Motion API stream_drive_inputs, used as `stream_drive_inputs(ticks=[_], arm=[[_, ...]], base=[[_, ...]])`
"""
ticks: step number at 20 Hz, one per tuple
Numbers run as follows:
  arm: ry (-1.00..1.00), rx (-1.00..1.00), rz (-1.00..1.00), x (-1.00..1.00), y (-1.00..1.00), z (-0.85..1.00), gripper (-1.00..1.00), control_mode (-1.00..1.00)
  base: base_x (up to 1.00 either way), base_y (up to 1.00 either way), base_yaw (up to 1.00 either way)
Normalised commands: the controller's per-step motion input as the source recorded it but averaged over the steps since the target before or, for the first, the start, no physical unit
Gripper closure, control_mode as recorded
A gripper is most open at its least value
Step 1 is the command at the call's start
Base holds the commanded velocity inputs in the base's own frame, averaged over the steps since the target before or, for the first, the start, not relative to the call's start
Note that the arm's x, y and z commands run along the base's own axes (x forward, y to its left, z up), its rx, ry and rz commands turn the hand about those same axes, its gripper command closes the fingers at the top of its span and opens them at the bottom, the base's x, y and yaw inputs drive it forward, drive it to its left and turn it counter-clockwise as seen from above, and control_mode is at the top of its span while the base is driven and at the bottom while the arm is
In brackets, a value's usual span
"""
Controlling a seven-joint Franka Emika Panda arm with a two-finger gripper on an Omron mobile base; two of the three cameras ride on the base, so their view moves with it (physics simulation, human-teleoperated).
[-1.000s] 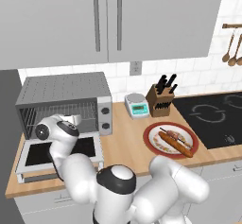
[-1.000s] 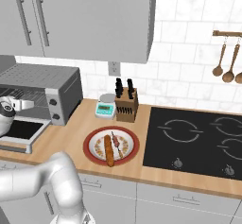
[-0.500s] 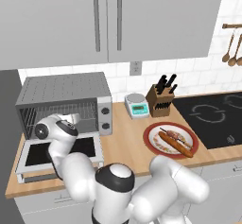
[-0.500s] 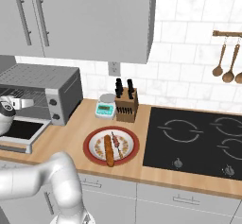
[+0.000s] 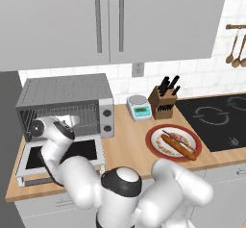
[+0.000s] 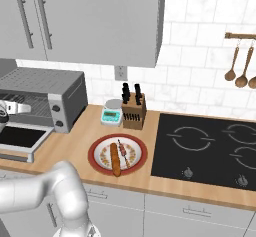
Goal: Pick up the kebab skewer and baguette bread, and place them inside the toaster oven. Close the toaster oven door and start by setting the timer.
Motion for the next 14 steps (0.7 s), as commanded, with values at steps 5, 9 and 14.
stream_drive_inputs(ticks=[5, 9, 14], arm=[[0.15, -0.09, 0.0, -0.91, 0.0, -0.95, -1.0, -1.0], [0.23, -0.07, 0.0, -0.99, 0.0, -0.79, -1.0, -1.0], [0.3, -0.02, 0.0, -0.97, 0.0, -0.68, -1.0, -1.0]], base=[[0.0, 0.0, 0.0], [0.0, 0.0, 0.0], [0.0, 0.0, 0.0]])
